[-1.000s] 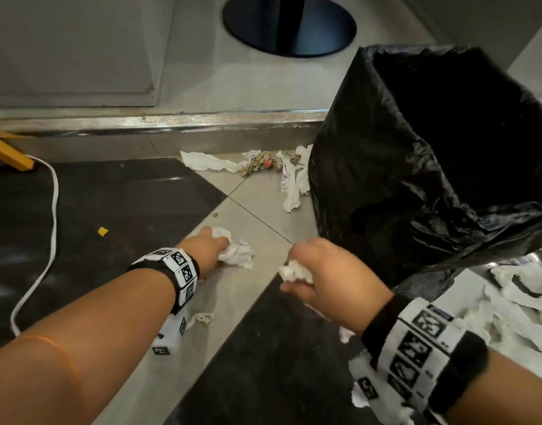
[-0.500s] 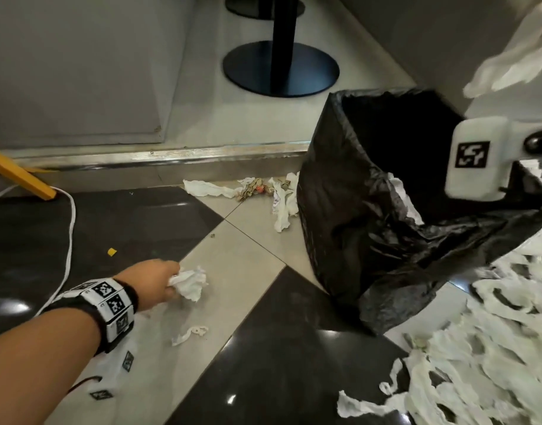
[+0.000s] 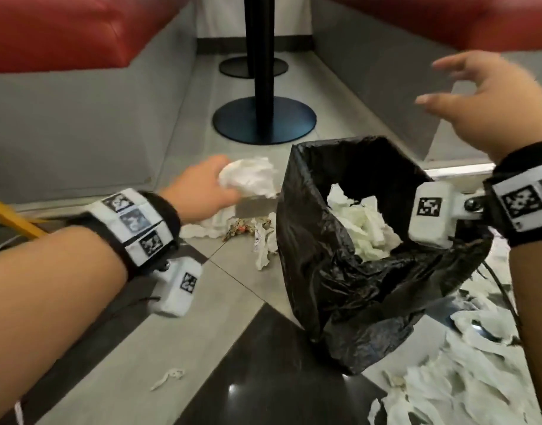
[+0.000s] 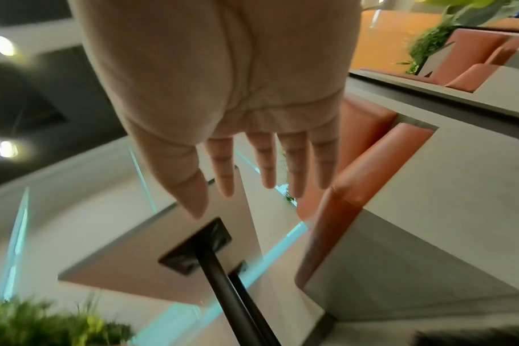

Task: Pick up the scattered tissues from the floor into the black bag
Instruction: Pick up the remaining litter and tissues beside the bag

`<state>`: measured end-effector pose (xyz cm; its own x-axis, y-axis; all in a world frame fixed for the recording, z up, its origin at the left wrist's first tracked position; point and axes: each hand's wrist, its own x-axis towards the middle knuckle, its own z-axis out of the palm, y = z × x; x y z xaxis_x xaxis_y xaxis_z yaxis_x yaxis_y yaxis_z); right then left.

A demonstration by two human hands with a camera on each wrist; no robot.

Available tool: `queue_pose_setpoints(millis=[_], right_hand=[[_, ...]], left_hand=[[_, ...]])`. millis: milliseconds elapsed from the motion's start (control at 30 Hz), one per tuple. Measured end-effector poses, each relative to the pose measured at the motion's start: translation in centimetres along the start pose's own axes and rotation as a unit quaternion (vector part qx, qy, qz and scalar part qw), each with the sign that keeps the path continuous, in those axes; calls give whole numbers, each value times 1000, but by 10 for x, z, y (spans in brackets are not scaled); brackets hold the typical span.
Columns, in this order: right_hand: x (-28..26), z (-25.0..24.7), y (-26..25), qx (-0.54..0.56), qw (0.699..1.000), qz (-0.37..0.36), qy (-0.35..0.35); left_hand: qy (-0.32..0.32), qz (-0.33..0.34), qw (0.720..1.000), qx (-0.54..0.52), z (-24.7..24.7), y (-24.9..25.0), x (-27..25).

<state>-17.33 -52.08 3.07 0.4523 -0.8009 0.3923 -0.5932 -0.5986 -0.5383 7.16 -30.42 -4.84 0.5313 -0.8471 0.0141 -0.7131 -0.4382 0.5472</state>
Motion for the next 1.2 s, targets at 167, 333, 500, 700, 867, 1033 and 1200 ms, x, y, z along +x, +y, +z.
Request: queue_pose_setpoints(millis=[167, 333, 500, 700, 867, 1033, 1200], right_hand=[[6, -23, -13, 145, 984, -2, 99], [1, -23, -21, 141, 985, -31, 90], [-9, -6, -30, 93, 992, -62, 64], [-25, 32, -58, 102, 990, -95, -30], [-45, 69, -91, 89, 977, -135, -138], [-83, 109, -120, 39, 954, -210, -212], [-106, 158, -120, 16, 928, -234, -288]], left_hand=[[-68, 59, 990, -107, 36, 128, 72], [-155, -8, 981, -115, 61, 160, 76], [-127, 52, 988, -74, 44, 118, 46], [-143, 39, 980, 129, 35, -36, -39], [-284, -69, 933, 209, 83, -168, -132], [-359, -84, 914, 170, 140, -220, -182], [-395, -3, 885, 244, 156, -233, -177]])
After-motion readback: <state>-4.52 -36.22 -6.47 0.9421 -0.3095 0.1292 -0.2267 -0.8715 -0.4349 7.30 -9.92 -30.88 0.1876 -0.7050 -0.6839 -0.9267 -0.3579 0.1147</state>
